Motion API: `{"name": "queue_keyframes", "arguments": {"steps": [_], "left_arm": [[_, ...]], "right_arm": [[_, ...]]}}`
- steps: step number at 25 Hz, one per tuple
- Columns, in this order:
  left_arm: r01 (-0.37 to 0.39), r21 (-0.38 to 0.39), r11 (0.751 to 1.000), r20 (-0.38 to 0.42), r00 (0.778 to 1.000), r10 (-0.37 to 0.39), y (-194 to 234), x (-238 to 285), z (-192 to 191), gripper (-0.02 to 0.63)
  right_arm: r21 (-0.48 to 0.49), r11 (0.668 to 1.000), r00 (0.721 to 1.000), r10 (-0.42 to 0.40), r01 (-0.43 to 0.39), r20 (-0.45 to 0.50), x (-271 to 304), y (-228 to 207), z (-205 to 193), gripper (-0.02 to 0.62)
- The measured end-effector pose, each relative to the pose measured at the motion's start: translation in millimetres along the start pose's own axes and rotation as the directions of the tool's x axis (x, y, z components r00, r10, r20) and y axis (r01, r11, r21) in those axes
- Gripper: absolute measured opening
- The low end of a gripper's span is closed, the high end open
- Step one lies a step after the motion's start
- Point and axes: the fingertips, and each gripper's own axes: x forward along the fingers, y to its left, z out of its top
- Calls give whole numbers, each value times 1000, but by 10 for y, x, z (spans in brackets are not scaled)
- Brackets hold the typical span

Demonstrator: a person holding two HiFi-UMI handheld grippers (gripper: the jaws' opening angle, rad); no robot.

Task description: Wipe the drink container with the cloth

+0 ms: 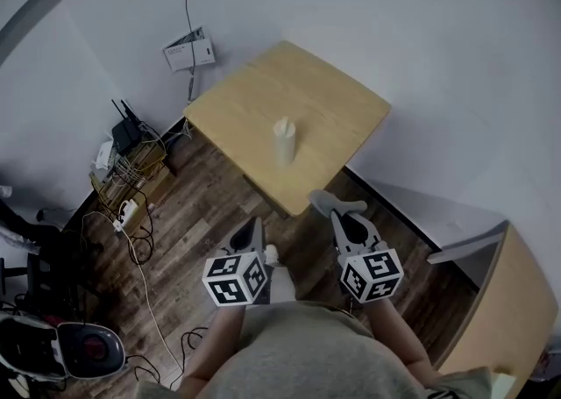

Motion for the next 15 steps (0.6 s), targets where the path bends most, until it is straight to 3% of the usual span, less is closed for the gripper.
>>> {"name": "queue_keyframes", "arguments": {"steps": [15], "left_arm": [[42, 10, 999, -23, 999, -42, 533, 963, 819, 3]], "right_arm": [[5, 999, 998, -35, 35, 46, 1304, -300, 703, 11]]}}
